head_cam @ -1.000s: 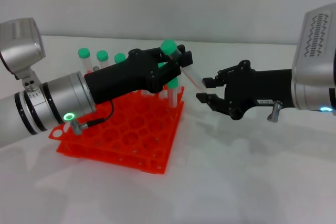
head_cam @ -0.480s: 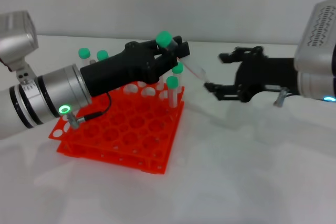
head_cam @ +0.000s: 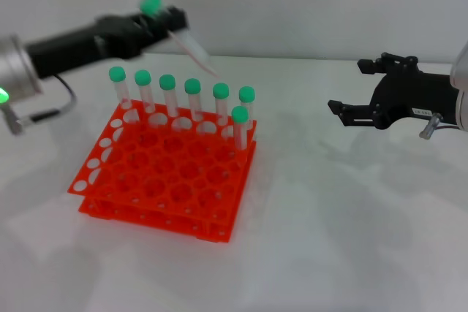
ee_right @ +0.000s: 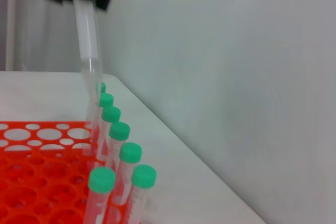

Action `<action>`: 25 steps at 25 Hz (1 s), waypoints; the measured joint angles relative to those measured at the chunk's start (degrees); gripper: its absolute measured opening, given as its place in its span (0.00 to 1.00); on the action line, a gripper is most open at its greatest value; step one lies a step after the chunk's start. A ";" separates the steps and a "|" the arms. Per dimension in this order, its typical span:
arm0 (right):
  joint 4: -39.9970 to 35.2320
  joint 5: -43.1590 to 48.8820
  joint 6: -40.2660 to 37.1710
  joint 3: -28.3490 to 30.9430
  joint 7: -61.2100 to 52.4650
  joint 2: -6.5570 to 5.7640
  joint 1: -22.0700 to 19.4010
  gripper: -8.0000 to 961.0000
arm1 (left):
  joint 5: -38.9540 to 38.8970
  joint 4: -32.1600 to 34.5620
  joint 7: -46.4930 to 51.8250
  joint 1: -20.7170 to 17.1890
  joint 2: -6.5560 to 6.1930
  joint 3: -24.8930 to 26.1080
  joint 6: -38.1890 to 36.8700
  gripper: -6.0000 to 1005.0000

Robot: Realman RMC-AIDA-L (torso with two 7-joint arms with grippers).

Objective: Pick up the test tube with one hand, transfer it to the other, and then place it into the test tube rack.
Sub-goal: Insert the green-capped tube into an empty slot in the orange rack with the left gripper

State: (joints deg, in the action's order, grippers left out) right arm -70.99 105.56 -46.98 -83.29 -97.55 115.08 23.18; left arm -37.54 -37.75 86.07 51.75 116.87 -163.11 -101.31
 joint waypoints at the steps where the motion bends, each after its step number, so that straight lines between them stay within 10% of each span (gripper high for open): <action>1: 0.19 0.00 0.16 0.02 0.00 -0.02 -0.05 0.89 | 0.11 -2.59 1.58 0.47 0.12 -0.02 -0.29 0.22; 10: 1.51 -0.01 1.25 0.03 0.00 0.00 -0.18 0.89 | 8.75 -20.94 10.86 6.59 1.30 -0.11 -2.41 0.22; 25: 2.48 -0.21 2.58 -0.06 -0.01 0.13 0.49 0.89 | 21.68 -24.91 13.58 12.56 1.55 -0.20 -4.24 0.22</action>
State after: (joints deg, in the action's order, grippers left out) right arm -68.51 105.35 -44.40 -83.34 -97.56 115.22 23.67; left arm -15.86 -62.66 99.65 64.30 118.42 -163.30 -105.55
